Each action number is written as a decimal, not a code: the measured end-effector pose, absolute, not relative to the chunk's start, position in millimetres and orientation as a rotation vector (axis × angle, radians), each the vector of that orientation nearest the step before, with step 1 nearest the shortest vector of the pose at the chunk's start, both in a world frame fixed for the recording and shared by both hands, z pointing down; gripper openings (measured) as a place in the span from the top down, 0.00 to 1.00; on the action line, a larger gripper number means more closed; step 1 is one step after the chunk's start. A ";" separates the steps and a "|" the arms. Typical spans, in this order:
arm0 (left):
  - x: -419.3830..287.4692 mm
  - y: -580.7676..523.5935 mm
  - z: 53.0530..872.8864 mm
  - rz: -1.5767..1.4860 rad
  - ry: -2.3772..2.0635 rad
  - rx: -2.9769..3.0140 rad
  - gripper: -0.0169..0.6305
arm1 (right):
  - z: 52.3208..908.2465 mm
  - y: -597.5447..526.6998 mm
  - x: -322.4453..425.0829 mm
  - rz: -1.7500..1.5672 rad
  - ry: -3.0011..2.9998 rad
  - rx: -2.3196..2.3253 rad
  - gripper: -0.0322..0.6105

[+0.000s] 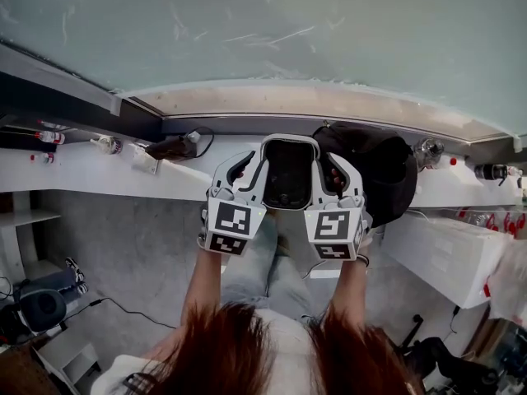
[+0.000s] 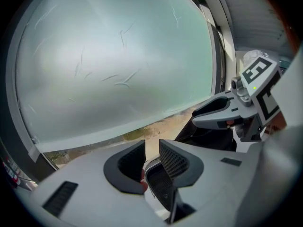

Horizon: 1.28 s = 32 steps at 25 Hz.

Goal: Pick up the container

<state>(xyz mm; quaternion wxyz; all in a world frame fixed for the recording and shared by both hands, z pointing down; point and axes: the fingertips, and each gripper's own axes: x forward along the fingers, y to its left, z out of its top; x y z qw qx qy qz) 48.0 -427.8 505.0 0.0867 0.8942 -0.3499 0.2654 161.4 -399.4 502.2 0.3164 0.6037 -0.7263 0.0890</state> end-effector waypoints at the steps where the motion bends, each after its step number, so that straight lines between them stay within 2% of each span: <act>1: 48.6 -429.9 511.0 0.804 -1.037 2.661 0.85 | 507.5 -401.5 162.6 0.240 -1.901 1.582 0.82; 32: 61.4 -480.4 663.3 1.056 -0.906 2.622 0.79 | 659.0 -444.2 184.0 0.217 -1.671 1.363 0.76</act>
